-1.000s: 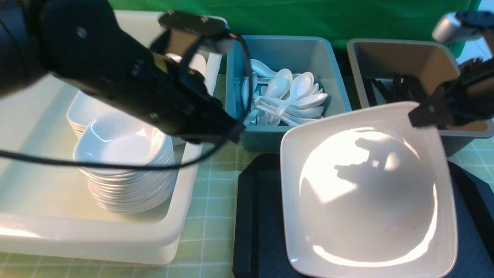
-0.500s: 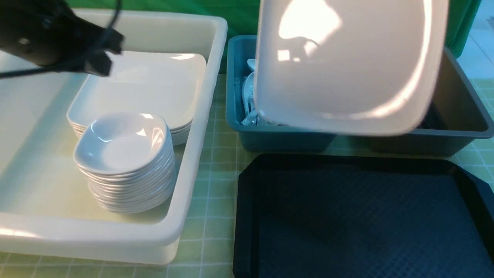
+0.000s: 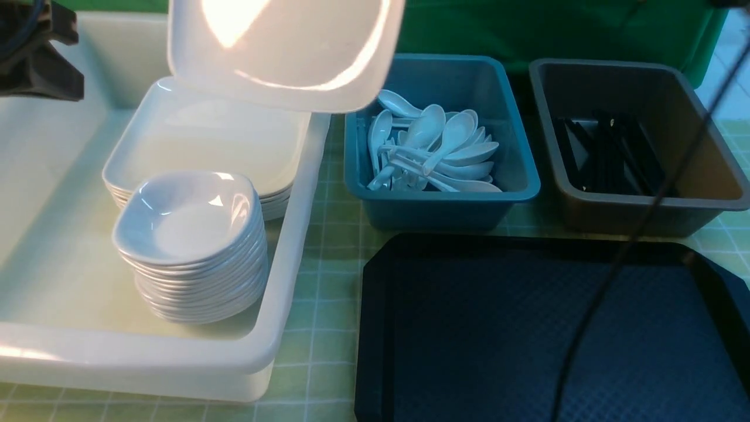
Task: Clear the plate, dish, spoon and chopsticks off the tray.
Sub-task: Use the right arm to put the plate into the large storage box on the left
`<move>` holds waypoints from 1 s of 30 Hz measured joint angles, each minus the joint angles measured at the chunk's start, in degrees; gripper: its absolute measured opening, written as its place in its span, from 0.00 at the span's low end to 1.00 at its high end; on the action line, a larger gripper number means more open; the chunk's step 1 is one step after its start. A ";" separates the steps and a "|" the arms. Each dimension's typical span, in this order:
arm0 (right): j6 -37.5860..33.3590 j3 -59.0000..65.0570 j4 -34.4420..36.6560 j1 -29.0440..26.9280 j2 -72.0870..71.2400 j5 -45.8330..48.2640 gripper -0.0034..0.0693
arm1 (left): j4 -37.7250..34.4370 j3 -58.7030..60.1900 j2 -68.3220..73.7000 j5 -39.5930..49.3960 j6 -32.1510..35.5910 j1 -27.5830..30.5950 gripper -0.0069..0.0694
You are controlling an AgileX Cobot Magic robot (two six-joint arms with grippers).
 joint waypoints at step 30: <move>-0.75 -7.00 -5.00 8.63 0.09 -4.20 0.08 | -2.14 0.00 -0.07 2.00 2.36 0.00 0.07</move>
